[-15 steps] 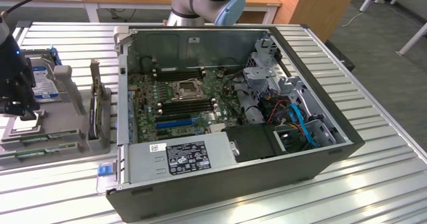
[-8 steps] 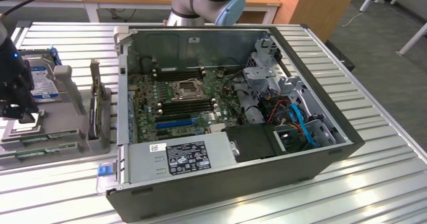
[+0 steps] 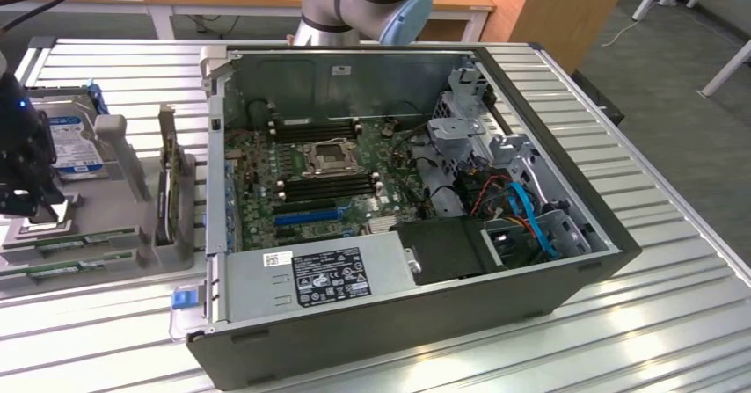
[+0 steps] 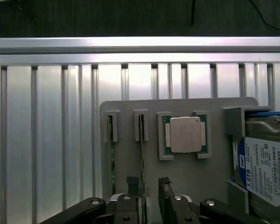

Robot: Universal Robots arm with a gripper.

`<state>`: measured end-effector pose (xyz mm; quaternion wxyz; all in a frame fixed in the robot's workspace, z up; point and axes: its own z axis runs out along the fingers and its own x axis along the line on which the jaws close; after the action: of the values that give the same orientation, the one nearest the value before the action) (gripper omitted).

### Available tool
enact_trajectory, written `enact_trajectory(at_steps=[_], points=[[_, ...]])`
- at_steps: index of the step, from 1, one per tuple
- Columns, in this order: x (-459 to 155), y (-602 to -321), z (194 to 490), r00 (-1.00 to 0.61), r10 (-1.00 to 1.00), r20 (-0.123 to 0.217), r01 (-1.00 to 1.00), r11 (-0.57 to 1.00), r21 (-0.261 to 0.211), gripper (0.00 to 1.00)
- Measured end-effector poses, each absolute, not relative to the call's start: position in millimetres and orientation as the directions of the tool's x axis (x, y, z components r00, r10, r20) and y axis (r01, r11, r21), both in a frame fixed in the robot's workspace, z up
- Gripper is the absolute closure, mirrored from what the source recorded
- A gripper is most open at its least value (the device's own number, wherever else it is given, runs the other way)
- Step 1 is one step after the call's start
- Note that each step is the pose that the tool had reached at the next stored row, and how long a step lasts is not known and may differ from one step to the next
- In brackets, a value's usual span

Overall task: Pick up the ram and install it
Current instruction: 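Pick up the ram and move it above insertion slot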

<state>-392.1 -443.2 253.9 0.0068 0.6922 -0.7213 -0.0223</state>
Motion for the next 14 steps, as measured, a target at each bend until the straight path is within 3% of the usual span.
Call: enact_trajectory(at_steps=[14], points=[[-395,-461,254,-0.041,-0.999,-0.021,-0.998,0.04,0.042,0.69]])
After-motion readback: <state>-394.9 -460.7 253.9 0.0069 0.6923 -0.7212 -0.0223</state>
